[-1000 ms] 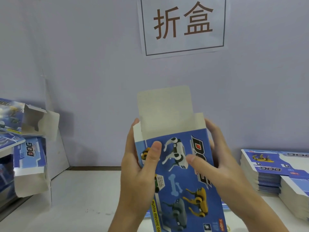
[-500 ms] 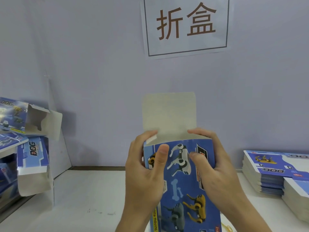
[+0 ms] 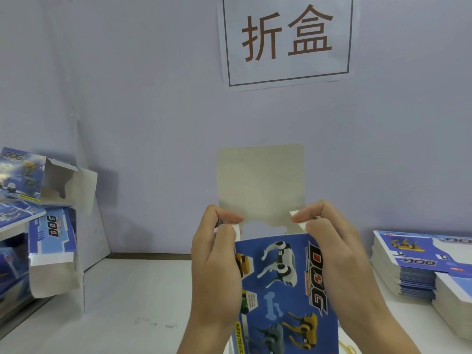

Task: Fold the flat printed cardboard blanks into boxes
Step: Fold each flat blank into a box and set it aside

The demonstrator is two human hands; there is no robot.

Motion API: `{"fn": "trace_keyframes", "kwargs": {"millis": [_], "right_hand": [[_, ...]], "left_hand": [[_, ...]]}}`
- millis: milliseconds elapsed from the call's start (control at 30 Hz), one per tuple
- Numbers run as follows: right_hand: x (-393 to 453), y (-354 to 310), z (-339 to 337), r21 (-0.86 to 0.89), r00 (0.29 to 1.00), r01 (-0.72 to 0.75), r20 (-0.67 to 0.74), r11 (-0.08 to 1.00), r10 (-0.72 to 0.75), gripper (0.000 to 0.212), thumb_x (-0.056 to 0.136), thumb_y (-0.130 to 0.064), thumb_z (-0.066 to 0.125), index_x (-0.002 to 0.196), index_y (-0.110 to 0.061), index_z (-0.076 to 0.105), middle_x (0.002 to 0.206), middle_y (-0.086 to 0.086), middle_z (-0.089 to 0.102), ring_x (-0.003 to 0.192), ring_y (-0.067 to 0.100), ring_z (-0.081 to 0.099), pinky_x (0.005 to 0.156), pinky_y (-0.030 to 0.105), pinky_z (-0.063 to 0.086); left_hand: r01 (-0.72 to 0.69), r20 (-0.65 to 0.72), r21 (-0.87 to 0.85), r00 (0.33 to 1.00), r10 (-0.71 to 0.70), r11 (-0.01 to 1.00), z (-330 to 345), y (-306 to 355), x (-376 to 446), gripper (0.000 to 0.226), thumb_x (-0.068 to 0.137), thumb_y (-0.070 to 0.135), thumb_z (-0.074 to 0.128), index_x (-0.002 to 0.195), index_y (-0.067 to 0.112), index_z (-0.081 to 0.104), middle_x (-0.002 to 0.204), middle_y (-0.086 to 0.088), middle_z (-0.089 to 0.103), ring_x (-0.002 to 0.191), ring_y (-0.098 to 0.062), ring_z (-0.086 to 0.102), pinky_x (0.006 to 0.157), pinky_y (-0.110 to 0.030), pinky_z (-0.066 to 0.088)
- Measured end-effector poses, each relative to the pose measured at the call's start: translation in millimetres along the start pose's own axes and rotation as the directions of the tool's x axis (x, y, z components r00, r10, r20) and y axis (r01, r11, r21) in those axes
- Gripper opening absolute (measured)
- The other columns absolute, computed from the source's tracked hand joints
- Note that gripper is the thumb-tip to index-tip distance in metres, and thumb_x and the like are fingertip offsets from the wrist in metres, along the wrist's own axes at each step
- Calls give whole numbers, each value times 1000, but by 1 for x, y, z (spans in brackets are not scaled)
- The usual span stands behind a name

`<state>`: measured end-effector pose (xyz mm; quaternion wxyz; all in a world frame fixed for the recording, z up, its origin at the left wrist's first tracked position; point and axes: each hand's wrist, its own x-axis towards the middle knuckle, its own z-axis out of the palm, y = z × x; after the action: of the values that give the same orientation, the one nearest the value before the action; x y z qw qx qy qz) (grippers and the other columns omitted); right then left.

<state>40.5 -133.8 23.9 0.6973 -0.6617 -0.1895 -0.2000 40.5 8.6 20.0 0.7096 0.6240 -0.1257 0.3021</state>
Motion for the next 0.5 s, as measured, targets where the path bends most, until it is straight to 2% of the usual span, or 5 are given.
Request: {"fn": "trace_keyframes", "kwargs": {"millis": [67, 133, 233, 333, 500], "right_hand": [[-1, 0, 0, 20, 1000, -22, -13, 1000, 23, 20, 77, -36, 45, 94, -39, 54, 75, 12, 57, 54, 26, 48, 44, 31, 42], [0, 1, 0, 37, 998, -49, -35, 998, 51, 38, 75, -38, 46, 109, -53, 50, 92, -4, 67, 61, 25, 60, 48, 28, 51], [2, -1, 0, 9, 998, -55, -21, 998, 55, 51, 76, -39, 44, 120, -63, 50, 96, -13, 69, 70, 35, 63, 53, 30, 54], [3, -3, -1, 50, 998, -56, 16, 997, 55, 44, 77, -36, 44, 113, -58, 58, 94, -1, 71, 73, 39, 64, 57, 37, 54], [2, 0, -3, 103, 998, -55, -11, 993, 56, 32, 76, -32, 47, 104, -43, 56, 94, 8, 70, 75, 45, 67, 55, 41, 54]], "left_hand": [[0, -36, -24, 999, -1, 1000, 2, 0, -1, 29, 95, 14, 43, 87, 37, 58, 79, -9, 57, 70, -19, 50, 50, -34, 43], [41, -62, -55, 997, -44, 998, 3, 2, -2, 47, 100, 9, 38, 100, 53, 54, 93, -7, 63, 70, -22, 52, 52, -41, 51], [67, -25, -71, 997, -69, 995, 2, 3, -1, 55, 101, 9, 36, 110, 61, 53, 85, 11, 64, 71, -17, 55, 64, -56, 52], [20, 11, -53, 1000, -19, 998, 3, 3, -2, 50, 99, 12, 40, 98, 58, 61, 78, 13, 65, 65, -7, 54, 62, -40, 49], [-59, -68, -37, 996, 56, 998, 4, 4, -2, 25, 81, 23, 45, 91, 40, 61, 86, 4, 66, 66, -14, 55, 47, -17, 45]]}}
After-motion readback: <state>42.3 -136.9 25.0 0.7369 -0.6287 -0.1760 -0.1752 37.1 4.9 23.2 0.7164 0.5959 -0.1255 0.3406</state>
